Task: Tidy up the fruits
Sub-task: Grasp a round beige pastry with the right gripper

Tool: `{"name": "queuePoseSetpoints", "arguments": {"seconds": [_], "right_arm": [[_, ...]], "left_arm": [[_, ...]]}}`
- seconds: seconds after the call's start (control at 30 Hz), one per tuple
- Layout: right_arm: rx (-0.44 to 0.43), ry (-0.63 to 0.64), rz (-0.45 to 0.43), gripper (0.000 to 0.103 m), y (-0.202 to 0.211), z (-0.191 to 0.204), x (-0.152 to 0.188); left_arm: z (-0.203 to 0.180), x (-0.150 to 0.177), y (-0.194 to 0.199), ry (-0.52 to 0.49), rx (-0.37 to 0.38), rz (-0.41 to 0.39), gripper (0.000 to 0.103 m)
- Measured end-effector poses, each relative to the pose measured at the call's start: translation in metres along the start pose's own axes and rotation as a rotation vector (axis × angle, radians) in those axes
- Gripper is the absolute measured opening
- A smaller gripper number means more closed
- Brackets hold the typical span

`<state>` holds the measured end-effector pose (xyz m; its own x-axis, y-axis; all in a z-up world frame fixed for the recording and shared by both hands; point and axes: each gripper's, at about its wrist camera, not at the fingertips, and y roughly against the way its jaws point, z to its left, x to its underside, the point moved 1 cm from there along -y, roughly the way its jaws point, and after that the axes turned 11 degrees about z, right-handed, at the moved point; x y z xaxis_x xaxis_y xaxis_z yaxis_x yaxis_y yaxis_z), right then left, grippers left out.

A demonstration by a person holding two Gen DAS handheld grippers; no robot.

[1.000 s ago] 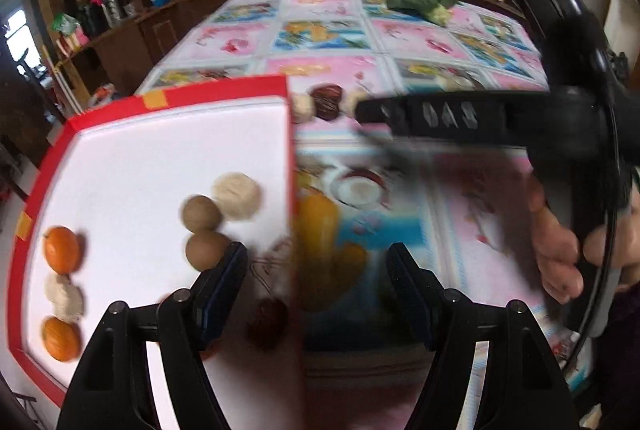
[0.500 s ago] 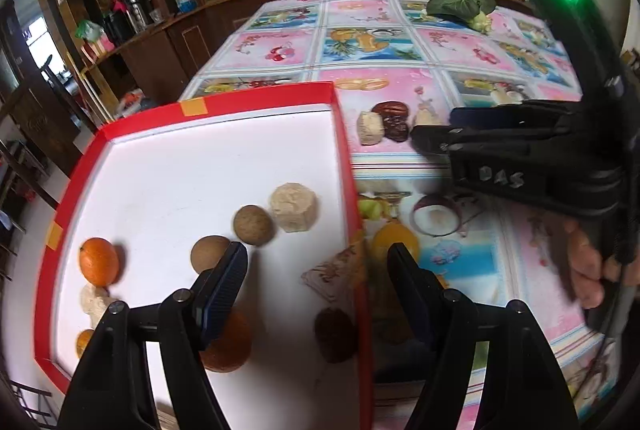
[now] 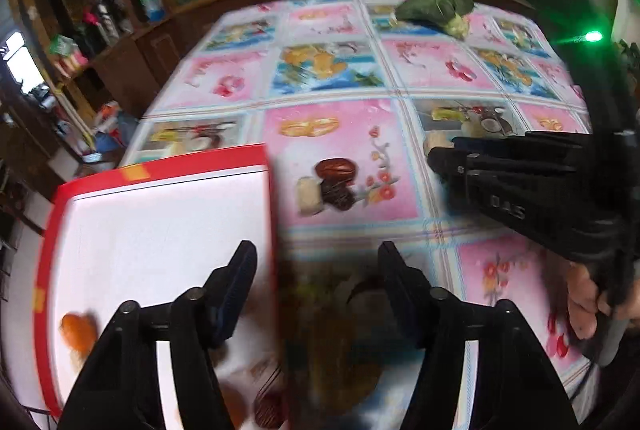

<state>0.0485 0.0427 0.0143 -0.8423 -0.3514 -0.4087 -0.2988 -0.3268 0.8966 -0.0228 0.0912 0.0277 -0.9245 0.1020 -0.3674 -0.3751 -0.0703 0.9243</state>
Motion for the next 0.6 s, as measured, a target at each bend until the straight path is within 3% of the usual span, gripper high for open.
{"name": "queuePoseSetpoints", "arguments": {"seconds": [0.17,0.3,0.6], "right_arm": [[-0.035,-0.033,0.007,0.023,0.001,-0.009,-0.002],[-0.038,-0.039,0.010,0.023,0.000,-0.009,-0.003],[-0.115,-0.105,0.031,0.023,0.001,-0.024,-0.005]], "left_arm": [[0.001,-0.022,-0.028,0.011,-0.053,0.065,0.062],[-0.002,-0.033,-0.033,-0.005,-0.062,0.062,0.063],[-0.039,-0.016,-0.018,-0.126,0.069,0.035,0.063]]}}
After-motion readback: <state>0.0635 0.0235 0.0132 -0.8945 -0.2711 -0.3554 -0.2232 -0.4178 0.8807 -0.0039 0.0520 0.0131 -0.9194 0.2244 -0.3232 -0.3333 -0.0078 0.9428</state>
